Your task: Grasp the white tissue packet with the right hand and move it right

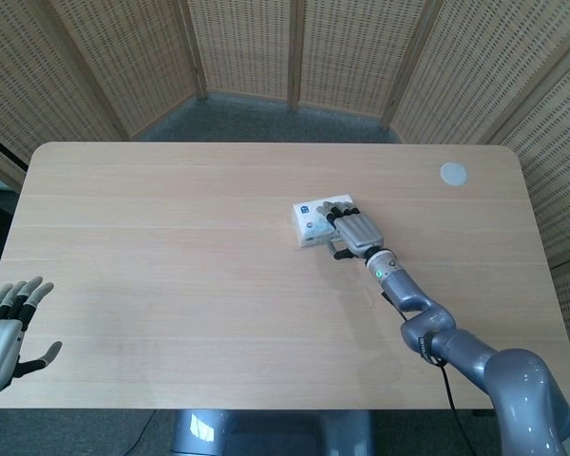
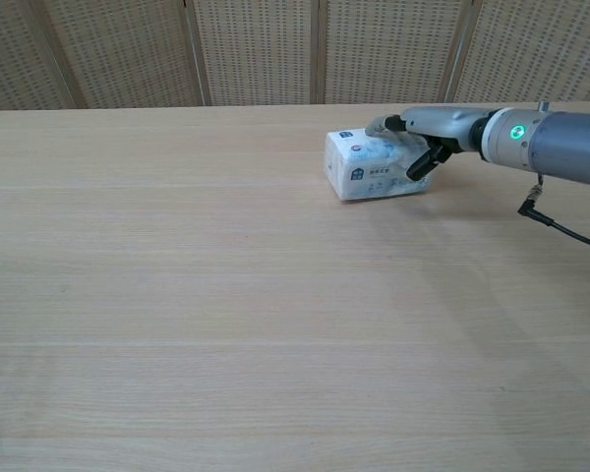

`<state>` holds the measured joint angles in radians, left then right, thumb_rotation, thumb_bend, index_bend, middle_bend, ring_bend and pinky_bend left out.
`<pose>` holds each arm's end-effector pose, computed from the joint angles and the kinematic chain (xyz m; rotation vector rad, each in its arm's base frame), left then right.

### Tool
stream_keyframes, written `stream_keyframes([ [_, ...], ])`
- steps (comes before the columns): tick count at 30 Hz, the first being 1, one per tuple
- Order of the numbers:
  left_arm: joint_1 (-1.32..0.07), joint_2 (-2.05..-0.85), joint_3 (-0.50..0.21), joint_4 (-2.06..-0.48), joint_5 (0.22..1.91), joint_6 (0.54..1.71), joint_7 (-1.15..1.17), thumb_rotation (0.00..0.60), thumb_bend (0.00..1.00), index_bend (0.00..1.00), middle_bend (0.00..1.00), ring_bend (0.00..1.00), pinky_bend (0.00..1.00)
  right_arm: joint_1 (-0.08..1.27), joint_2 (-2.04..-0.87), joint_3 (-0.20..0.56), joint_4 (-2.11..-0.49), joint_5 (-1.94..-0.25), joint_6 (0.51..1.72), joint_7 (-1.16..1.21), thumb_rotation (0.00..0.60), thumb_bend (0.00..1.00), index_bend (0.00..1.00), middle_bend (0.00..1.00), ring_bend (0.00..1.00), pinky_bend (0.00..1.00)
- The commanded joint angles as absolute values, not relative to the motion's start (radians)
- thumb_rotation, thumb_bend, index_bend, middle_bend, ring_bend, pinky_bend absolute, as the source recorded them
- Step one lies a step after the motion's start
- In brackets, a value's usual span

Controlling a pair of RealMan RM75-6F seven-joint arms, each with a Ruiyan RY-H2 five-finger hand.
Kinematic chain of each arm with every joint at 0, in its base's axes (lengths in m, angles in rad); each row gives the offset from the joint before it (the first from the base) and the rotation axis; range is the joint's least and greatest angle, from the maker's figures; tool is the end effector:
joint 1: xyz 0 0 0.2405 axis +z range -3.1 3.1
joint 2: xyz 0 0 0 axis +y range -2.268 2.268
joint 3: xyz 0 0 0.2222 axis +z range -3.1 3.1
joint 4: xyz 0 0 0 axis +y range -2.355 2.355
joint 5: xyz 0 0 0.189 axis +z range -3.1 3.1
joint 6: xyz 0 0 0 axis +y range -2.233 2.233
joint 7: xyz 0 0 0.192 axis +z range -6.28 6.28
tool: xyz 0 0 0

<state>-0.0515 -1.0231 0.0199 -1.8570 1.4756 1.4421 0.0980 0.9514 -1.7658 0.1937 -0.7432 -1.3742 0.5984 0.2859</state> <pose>-0.2545 0.1987 0.1513 -1.4041 -1.0600 -0.8345 -0.1393 -0.4476 -0.0464 1.9211 -1.0625 0.8286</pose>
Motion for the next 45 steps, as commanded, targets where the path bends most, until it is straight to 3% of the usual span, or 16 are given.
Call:
stream_keyframes([
  [1,-0.054,-1.023,0.019,-1.853,1.476,1.439,0.092,0.600,0.32,0.12,0.00,0.00,0.00,0.933,-1.754,0.167,-0.751,-1.391,0.622,0.275,0.481,0.56,0.00,0.06,0.00,0.00],
  [5,-0.066,-1.029,0.014,-1.844,1.482,1.424,0.082,0.600,0.32,0.12,0.00,0.00,0.00,0.874,-1.676,0.144,-0.850,-1.382,0.672,0.212,0.462,0.56,0.00,0.17,0.00,0.00],
  [11,-0.090,-1.043,0.006,-1.827,1.489,1.397,0.063,0.600,0.32,0.12,0.00,0.00,0.00,0.753,-1.493,0.123,-1.124,-1.294,0.758,0.019,0.415,0.56,0.00,0.21,0.00,0.00],
  [19,-0.104,-1.048,0.004,-1.807,1.496,1.383,0.037,0.600,0.32,0.12,0.00,0.00,0.00,0.633,-1.279,0.108,-1.479,-1.146,0.912,-0.251,0.341,0.53,0.00,0.20,0.00,0.00],
  [22,-0.106,-1.049,0.005,-1.808,1.501,1.383,0.036,0.600,0.32,0.12,0.00,0.00,0.00,0.647,-1.265,0.131,-1.520,-1.132,0.913,-0.263,0.283,0.43,0.00,0.09,0.00,0.00],
  [24,-0.104,-1.048,0.007,-1.810,1.505,1.388,0.036,0.600,0.32,0.12,0.00,0.00,0.00,0.665,-1.271,0.148,-1.518,-1.108,0.895,-0.268,0.250,0.30,0.00,0.01,0.00,0.00],
  [26,-0.098,-1.046,0.009,-1.811,1.503,1.395,0.035,0.600,0.32,0.12,0.00,0.00,0.00,0.690,-1.289,0.163,-1.504,-1.061,0.865,-0.289,0.231,0.12,0.00,0.00,0.00,0.00],
  [28,-0.093,-1.043,0.011,-1.810,1.498,1.401,0.032,0.600,0.32,0.12,0.00,0.00,0.00,0.716,-1.317,0.172,-1.475,-1.024,0.843,-0.315,0.226,0.01,0.00,0.00,0.00,0.00],
  [45,-0.083,-1.037,0.014,-1.795,1.482,1.405,0.011,0.600,0.32,0.12,0.00,0.00,0.00,0.835,-1.564,0.184,-1.110,-0.914,0.679,-0.299,0.223,0.00,0.00,0.00,0.00,0.00],
])
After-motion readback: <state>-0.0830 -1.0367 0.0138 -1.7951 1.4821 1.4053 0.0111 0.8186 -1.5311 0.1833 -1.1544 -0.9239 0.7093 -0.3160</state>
